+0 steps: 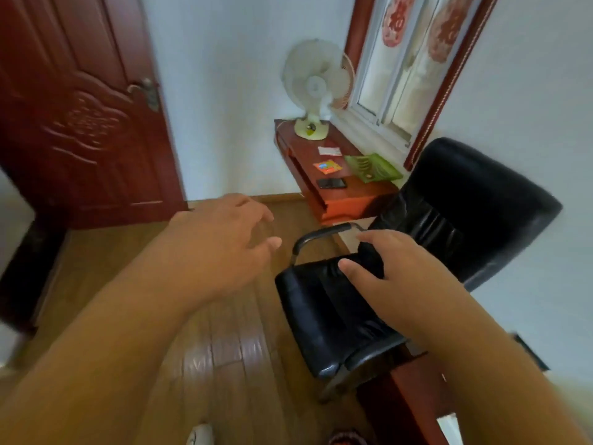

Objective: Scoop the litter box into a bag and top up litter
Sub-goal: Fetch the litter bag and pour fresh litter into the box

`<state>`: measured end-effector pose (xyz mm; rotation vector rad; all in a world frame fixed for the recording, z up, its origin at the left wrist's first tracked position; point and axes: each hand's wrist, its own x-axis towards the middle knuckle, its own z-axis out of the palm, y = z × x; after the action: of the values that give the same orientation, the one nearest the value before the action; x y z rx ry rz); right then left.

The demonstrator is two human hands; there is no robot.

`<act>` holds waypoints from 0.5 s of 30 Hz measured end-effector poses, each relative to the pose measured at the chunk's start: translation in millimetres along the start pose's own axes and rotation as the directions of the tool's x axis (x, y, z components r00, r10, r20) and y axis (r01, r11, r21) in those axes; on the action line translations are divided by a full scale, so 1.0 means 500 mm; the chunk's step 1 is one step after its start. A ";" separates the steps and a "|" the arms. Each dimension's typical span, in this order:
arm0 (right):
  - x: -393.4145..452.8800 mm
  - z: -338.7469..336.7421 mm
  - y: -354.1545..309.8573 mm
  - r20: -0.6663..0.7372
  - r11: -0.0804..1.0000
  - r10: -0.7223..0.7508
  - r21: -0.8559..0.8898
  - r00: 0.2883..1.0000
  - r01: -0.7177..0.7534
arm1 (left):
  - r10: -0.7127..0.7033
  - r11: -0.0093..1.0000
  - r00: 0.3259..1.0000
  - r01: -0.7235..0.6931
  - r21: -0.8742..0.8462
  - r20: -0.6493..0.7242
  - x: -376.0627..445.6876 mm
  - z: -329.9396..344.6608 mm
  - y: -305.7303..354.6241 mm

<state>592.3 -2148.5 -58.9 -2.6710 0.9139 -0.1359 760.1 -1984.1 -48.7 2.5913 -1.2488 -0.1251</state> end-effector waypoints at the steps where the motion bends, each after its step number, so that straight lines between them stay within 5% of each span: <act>1: 0.008 0.013 -0.024 0.020 0.998 -0.058 0.006 0.998 0.058 | -0.061 0.998 0.998 0.061 0.012 -0.012 -0.026 -0.003 -0.027; 7: 0.031 0.098 -0.230 0.169 0.919 -0.394 0.046 0.904 0.392 | -0.409 0.909 0.906 0.415 0.042 -0.113 -0.225 -0.024 -0.185; 15: -0.040 0.225 -0.537 0.297 0.690 -0.712 0.128 0.636 0.712 | -0.749 0.653 0.629 0.754 -0.073 -0.208 -0.523 -0.065 -0.348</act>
<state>753.8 -1905.9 -78.4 -2.7701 -0.2951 0.1376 733.9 -1670.3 -74.0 2.8639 -0.0078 0.0275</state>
